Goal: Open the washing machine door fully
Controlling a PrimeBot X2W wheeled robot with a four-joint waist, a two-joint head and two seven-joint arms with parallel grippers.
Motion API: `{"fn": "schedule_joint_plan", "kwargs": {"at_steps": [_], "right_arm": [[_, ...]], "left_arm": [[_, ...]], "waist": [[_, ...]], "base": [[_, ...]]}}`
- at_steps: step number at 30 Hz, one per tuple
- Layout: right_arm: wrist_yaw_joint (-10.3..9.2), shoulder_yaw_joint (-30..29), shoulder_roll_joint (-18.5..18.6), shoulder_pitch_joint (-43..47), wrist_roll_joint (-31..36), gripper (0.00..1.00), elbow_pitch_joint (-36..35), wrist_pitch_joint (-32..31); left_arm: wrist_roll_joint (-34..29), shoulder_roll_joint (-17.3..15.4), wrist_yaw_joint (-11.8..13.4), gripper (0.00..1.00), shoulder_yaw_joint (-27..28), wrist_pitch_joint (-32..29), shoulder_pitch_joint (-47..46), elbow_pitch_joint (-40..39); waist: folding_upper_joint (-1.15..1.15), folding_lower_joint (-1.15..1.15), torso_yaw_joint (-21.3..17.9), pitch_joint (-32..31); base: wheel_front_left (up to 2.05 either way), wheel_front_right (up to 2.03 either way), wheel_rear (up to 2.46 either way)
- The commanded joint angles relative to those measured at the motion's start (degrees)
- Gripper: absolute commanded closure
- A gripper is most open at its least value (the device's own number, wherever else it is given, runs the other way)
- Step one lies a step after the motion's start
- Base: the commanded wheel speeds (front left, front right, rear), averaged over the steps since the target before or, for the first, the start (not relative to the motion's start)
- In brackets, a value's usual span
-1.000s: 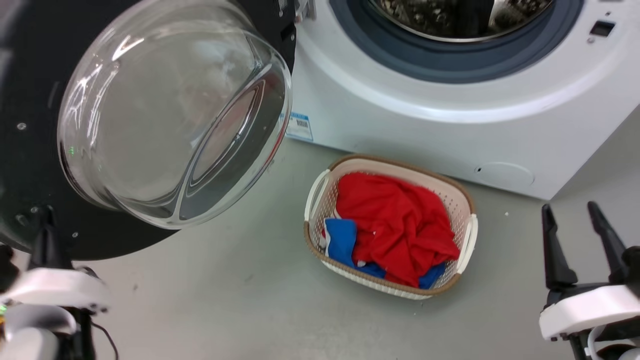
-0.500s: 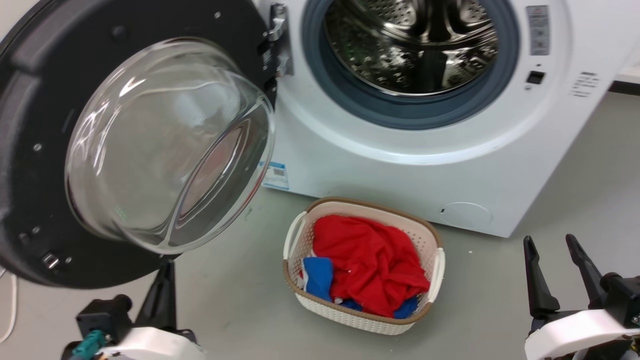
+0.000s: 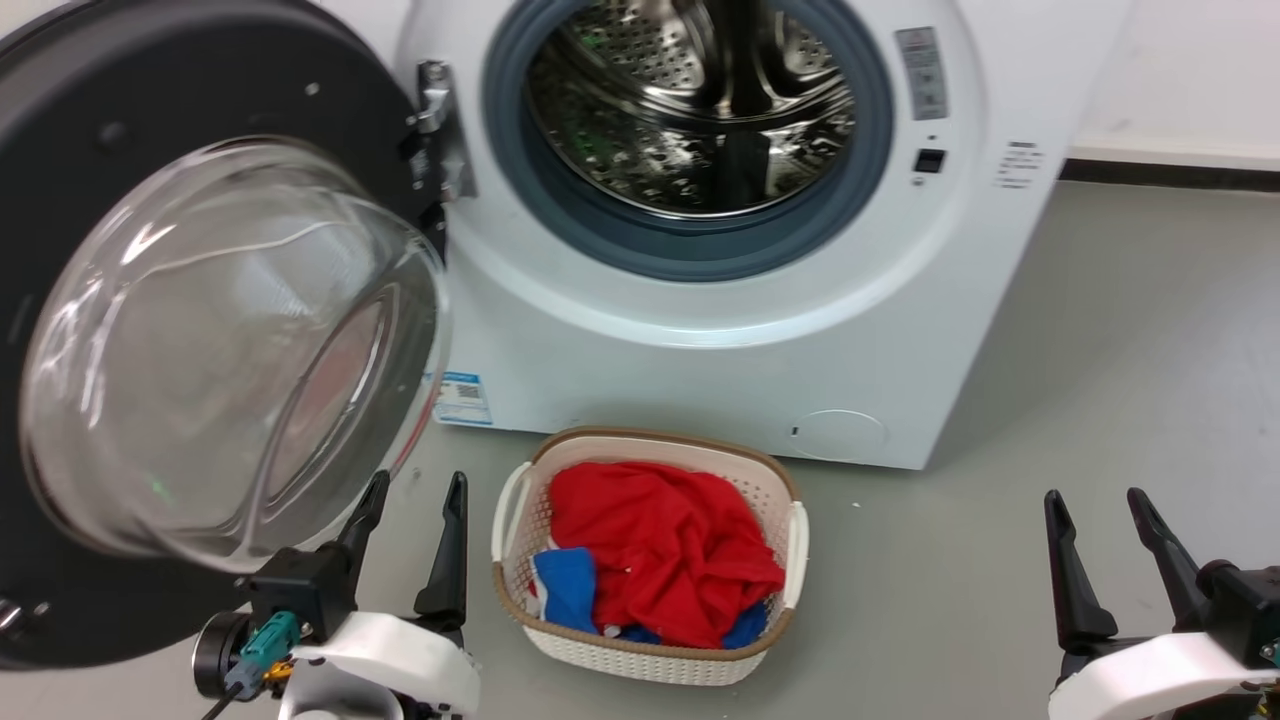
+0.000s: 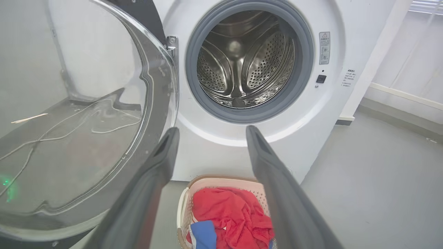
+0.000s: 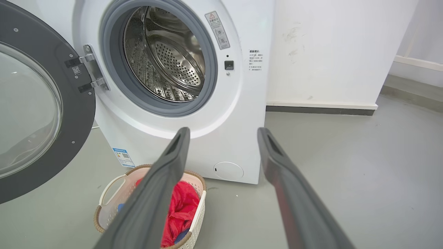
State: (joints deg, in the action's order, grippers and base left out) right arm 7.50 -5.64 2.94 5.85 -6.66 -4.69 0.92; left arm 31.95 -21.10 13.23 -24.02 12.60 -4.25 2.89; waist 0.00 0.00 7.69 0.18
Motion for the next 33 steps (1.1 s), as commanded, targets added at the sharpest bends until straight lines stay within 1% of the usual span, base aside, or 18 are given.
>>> {"fn": "schedule_joint_plan", "kwargs": {"at_steps": [1,7,12,17,23,33], "right_arm": [[-0.01,0.17,-0.07,-0.18,0.37,0.0,0.19,0.06],[-0.01,0.4,-0.06,0.49,0.64,0.0,0.16,-0.02],[-0.01,0.66,-0.06,0.86,1.0,0.0,0.18,-0.34],[0.0,1.59,-0.06,1.13,1.18,0.0,-0.06,-0.23],[-0.01,2.85,-0.06,0.45,1.14,0.0,0.36,-0.02],[-0.01,2.81,-0.01,-0.3,0.98,0.0,1.38,0.63]], "left_arm": [[-0.87,0.09,0.04,0.0,-0.22,0.55,-1.06,0.69],[-3.02,-0.9,0.03,0.0,-0.58,1.39,-1.53,3.21],[-4.46,-1.95,0.68,0.0,-0.58,1.79,-0.79,5.25],[-4.3,-2.3,0.81,0.0,0.52,2.28,0.11,6.5],[-4.84,-1.94,0.99,0.0,1.36,2.45,0.61,6.58],[-5.34,-1.6,0.53,0.0,1.64,2.61,0.04,6.77]], "waist": [[0.0,0.0,-1.97,-0.53],[0.0,0.0,-5.42,-1.3],[0.0,0.0,-7.1,-1.79],[0.0,0.0,-7.54,-2.03],[0.0,0.0,-7.42,-2.06],[0.0,0.0,-7.23,-1.55]], "base": [[0.0,0.0,0.0],[0.0,0.0,0.0],[0.0,0.0,0.0],[0.0,0.0,0.0],[0.0,0.0,0.0],[0.0,0.0,0.0]]}}
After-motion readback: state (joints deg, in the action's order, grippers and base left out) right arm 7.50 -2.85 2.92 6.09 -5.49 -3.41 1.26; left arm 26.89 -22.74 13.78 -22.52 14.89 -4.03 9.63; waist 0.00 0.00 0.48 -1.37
